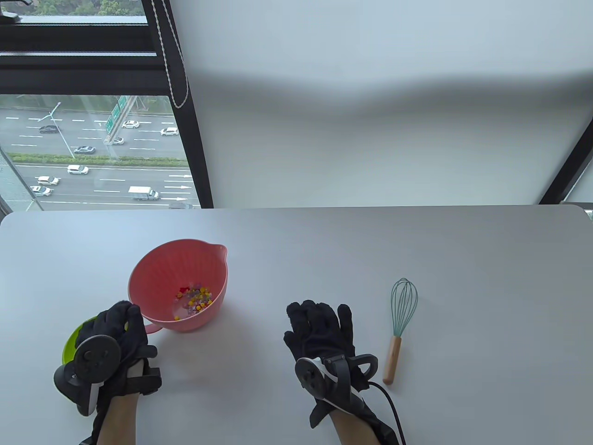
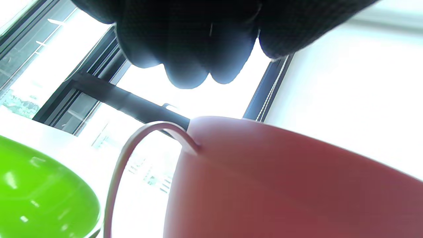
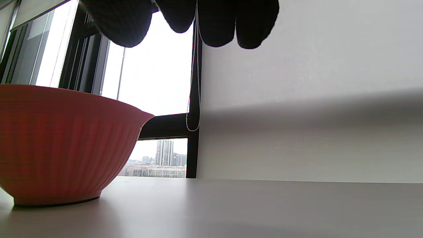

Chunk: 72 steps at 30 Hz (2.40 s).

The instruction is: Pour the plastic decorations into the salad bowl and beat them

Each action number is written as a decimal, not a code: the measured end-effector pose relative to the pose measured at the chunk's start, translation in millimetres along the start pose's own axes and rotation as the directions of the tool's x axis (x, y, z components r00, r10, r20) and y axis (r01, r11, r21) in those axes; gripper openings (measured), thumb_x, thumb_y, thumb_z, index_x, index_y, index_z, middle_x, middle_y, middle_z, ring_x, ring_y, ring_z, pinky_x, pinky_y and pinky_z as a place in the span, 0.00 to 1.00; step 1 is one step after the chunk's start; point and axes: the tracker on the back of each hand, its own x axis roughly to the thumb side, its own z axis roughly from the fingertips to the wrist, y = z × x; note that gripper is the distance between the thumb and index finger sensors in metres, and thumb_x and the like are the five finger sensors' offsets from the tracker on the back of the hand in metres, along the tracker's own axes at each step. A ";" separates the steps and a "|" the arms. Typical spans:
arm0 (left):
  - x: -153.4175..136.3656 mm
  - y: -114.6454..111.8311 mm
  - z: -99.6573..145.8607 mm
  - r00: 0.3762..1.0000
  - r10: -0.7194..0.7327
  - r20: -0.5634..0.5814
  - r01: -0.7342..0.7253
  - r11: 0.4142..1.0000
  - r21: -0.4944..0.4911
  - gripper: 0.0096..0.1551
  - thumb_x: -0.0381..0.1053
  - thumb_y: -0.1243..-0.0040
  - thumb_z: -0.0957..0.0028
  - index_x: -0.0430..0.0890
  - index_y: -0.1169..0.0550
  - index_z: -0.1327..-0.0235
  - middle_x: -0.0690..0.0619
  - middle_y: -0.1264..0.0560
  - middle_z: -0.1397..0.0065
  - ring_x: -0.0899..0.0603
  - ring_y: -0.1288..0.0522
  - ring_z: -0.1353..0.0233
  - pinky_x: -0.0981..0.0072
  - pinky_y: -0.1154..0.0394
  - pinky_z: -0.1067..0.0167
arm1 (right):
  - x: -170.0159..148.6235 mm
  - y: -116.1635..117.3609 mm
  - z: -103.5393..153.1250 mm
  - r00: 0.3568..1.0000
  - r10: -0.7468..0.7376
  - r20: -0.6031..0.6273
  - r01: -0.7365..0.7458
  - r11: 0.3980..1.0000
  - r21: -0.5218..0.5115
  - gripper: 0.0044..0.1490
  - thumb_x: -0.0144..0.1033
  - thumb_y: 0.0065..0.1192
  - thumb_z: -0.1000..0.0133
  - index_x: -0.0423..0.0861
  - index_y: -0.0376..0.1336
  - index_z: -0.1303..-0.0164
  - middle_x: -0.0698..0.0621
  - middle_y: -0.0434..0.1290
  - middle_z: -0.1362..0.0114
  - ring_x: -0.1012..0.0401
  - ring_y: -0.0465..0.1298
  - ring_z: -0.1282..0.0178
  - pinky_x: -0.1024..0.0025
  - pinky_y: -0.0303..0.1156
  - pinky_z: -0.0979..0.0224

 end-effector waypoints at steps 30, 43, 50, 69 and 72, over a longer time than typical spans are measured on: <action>-23.0 -52.2 -31.3 0.936 0.171 -0.309 -0.276 0.901 -0.336 0.40 0.55 0.48 0.41 0.35 0.40 0.21 0.43 0.25 0.45 0.34 0.28 0.38 0.32 0.43 0.29 | 1.6 4.8 0.7 1.000 -0.002 -0.001 0.002 0.999 0.042 0.41 0.64 0.55 0.40 0.64 0.48 0.18 0.60 0.57 0.16 0.54 0.62 0.20 0.44 0.43 0.16; -7.5 -43.6 -21.2 0.939 0.289 -0.185 -0.326 0.920 -0.217 0.35 0.52 0.47 0.42 0.34 0.31 0.28 0.43 0.22 0.55 0.35 0.24 0.47 0.35 0.39 0.31 | -11.5 8.5 -3.0 0.997 -0.004 -0.071 0.010 0.996 0.091 0.42 0.64 0.56 0.40 0.62 0.48 0.17 0.57 0.57 0.16 0.51 0.61 0.19 0.42 0.42 0.17; 8.5 -29.2 -13.2 0.876 0.463 -0.134 -0.482 0.830 -0.280 0.34 0.53 0.45 0.43 0.34 0.28 0.30 0.43 0.21 0.57 0.36 0.23 0.49 0.36 0.37 0.32 | -22.8 6.3 -4.6 0.992 0.002 -0.129 0.010 0.996 0.093 0.43 0.63 0.56 0.40 0.60 0.49 0.17 0.55 0.58 0.16 0.49 0.61 0.20 0.41 0.43 0.17; 54.5 -66.5 15.7 0.753 0.658 -0.027 -0.504 0.550 -0.665 0.33 0.54 0.43 0.43 0.36 0.26 0.31 0.44 0.20 0.59 0.37 0.22 0.50 0.37 0.36 0.31 | -64.1 8.1 -5.0 0.953 0.030 -0.300 0.007 0.993 0.120 0.42 0.62 0.57 0.40 0.59 0.50 0.17 0.53 0.58 0.16 0.47 0.60 0.20 0.41 0.41 0.18; 56.3 -78.0 21.3 0.746 0.664 -0.049 -0.499 0.510 -0.701 0.33 0.55 0.43 0.44 0.37 0.26 0.31 0.44 0.20 0.59 0.37 0.22 0.50 0.38 0.35 0.32 | -73.2 7.9 -4.9 0.936 0.052 -0.347 -0.003 0.990 0.143 0.43 0.62 0.57 0.39 0.59 0.49 0.16 0.52 0.57 0.16 0.47 0.59 0.20 0.41 0.41 0.18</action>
